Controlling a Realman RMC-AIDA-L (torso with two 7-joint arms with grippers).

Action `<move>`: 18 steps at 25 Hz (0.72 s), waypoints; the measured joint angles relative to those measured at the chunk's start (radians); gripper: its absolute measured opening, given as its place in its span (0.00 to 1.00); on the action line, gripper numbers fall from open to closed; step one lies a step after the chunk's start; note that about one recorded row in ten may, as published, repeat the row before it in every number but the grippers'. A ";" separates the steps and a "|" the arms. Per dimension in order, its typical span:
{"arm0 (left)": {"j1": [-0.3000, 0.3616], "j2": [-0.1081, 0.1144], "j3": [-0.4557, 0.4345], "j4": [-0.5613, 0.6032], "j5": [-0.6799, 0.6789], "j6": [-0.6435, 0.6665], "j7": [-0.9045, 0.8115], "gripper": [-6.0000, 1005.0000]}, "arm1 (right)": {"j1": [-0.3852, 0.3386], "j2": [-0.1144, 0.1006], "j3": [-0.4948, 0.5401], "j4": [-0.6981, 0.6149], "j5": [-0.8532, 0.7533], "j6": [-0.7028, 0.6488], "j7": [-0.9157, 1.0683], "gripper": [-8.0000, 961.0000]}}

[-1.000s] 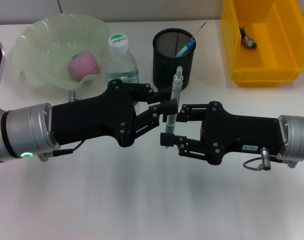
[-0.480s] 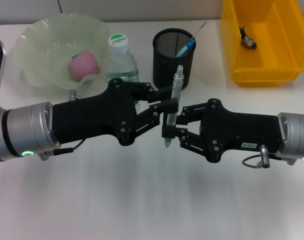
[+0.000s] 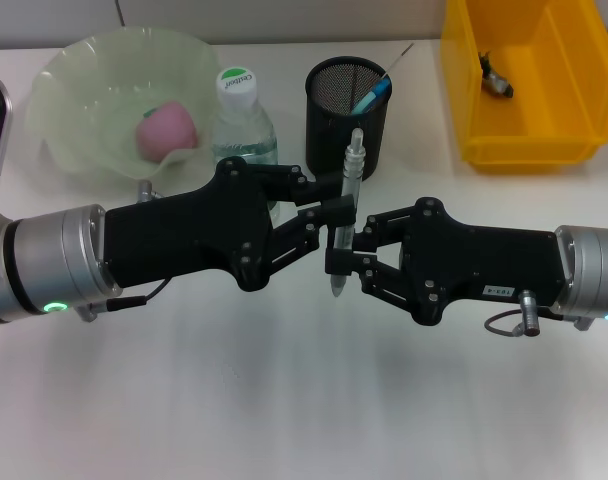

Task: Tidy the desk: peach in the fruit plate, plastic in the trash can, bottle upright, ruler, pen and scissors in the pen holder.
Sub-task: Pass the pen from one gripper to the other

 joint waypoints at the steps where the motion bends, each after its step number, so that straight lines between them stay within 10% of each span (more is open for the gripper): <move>1: 0.000 0.000 0.000 0.000 0.000 0.000 0.000 0.23 | 0.000 0.000 0.000 0.000 0.000 0.000 0.000 0.15; 13: 0.009 -0.001 -0.005 0.002 0.003 0.020 0.012 0.23 | -0.001 0.000 0.006 -0.002 0.001 -0.002 -0.002 0.15; 18: 0.016 0.003 -0.018 0.000 -0.017 0.021 0.012 0.39 | -0.004 0.000 0.011 -0.005 0.004 0.013 -0.003 0.15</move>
